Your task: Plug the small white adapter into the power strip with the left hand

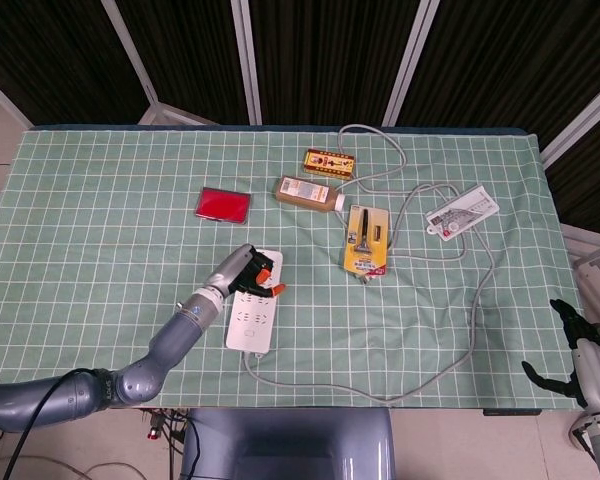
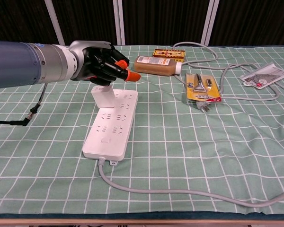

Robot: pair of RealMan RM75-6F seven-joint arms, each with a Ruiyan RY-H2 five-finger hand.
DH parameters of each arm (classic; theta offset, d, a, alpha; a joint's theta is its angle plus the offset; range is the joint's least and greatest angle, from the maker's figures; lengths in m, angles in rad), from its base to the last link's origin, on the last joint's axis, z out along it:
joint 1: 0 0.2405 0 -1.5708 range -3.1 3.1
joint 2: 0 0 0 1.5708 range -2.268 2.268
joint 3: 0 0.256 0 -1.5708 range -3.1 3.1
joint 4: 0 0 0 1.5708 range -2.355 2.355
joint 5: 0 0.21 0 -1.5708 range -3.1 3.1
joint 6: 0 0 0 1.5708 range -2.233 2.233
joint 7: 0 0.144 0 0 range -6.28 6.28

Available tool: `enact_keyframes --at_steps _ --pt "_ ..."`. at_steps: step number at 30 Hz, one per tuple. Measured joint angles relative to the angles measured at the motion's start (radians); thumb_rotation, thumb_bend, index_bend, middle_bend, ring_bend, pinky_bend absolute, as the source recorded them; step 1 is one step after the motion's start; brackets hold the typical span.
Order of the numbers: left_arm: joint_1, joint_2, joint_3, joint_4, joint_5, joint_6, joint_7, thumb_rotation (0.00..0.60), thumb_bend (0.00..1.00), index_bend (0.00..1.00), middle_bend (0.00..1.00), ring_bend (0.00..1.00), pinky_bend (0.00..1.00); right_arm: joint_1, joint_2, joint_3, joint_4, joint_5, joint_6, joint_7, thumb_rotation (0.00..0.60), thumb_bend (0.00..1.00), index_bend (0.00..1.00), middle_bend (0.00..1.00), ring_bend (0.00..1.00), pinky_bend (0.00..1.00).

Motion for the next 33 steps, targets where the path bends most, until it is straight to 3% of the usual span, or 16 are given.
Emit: enact_keyframes --at_steps 12,33 --pt "-0.010 -0.016 0.027 0.105 0.073 -0.046 -0.090 0.600 0.25 0.90 1.00 1.00 1.00 0.001 -0.001 0.001 0.001 0.004 -0.003 0.000 0.600 0.34 0.00 0.00 0.00 0.00" --pt "-0.044 -0.056 0.069 0.180 0.104 -0.046 -0.135 0.600 0.25 0.90 1.00 1.00 1.00 0.003 -0.003 0.001 0.003 0.005 -0.007 -0.001 0.600 0.34 0.00 0.00 0.00 0.00"
